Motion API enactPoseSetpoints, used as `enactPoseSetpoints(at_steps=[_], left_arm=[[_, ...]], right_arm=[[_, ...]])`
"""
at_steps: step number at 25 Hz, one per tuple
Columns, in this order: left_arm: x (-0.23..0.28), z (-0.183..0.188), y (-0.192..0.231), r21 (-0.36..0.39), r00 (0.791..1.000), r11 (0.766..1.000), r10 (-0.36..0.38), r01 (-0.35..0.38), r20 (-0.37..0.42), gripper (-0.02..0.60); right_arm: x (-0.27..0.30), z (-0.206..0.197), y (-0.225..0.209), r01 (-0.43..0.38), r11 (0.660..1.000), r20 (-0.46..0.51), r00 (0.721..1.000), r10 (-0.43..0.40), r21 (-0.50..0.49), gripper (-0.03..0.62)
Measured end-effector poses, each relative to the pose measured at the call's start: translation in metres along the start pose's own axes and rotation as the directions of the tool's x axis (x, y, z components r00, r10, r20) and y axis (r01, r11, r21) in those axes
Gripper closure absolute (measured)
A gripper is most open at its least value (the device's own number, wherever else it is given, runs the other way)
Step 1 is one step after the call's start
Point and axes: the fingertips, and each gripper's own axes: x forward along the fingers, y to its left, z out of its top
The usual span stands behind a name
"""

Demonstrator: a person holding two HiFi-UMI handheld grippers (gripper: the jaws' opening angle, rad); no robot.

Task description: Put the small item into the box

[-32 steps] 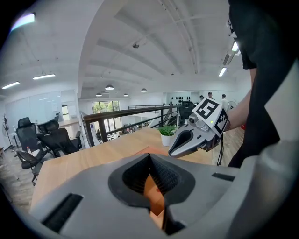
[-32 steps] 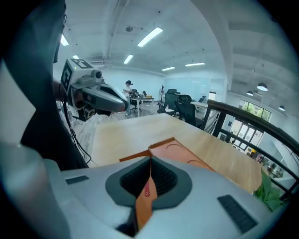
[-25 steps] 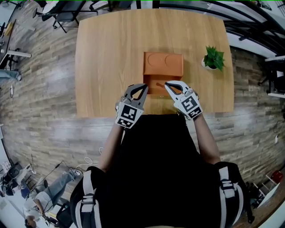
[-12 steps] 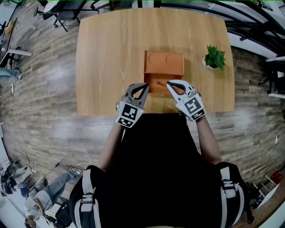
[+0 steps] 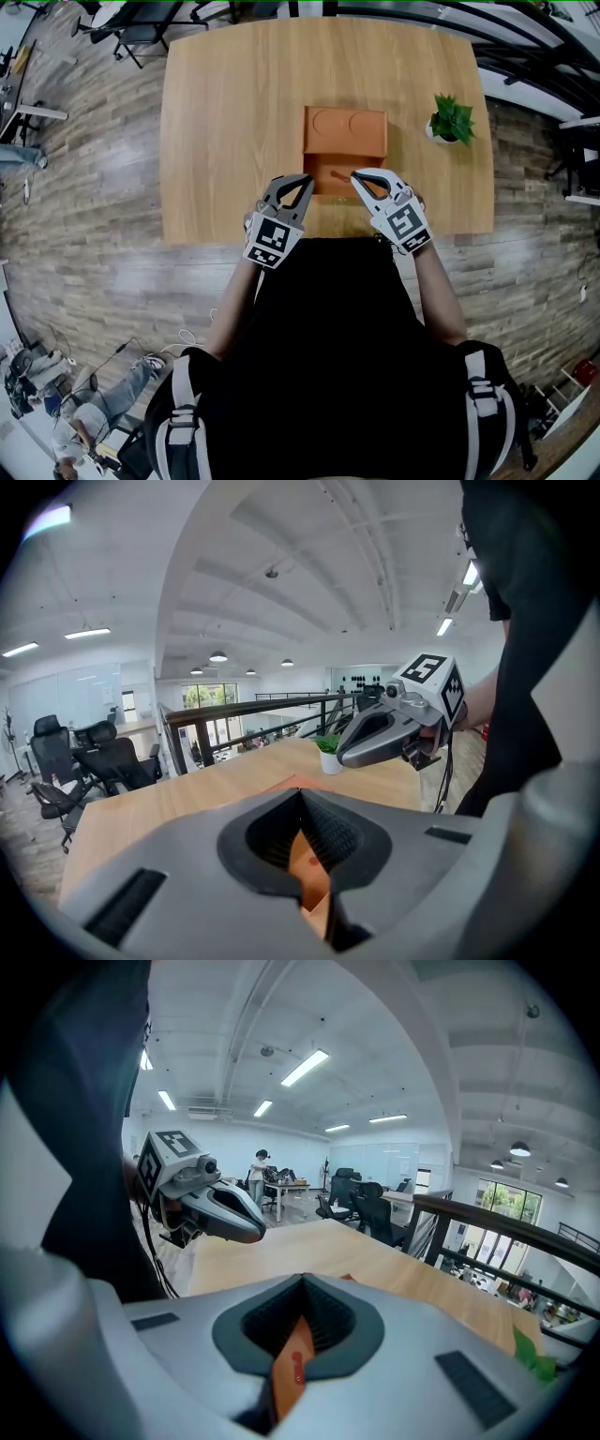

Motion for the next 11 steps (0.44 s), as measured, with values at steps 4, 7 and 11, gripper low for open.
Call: enactPoseSetpoints(at_steps=[4, 7, 11], left_arm=[[-0.0014, -0.0010, -0.0015, -0.001, 1.000, 1.000, -0.005, 0.005, -0.005, 0.560], [-0.0021, -0.0005, -0.0023, -0.001, 1.000, 1.000, -0.006, 0.006, -0.005, 0.560], [-0.0020, 0.0011, -0.0045, 0.000, 1.000, 1.000, -0.006, 0.006, 0.004, 0.560]], right_arm=[[-0.0007, -0.0020, 0.0020, -0.001, 1.000, -0.010, 1.000, 0.001, -0.001, 0.569], [-0.0008, -0.0038, 0.0039, -0.003, 1.000, -0.014, 1.000, 0.003, 0.002, 0.569], [-0.0006, -0.0091, 0.0060, -0.003, 1.000, -0.021, 1.000, 0.004, 0.009, 0.569]])
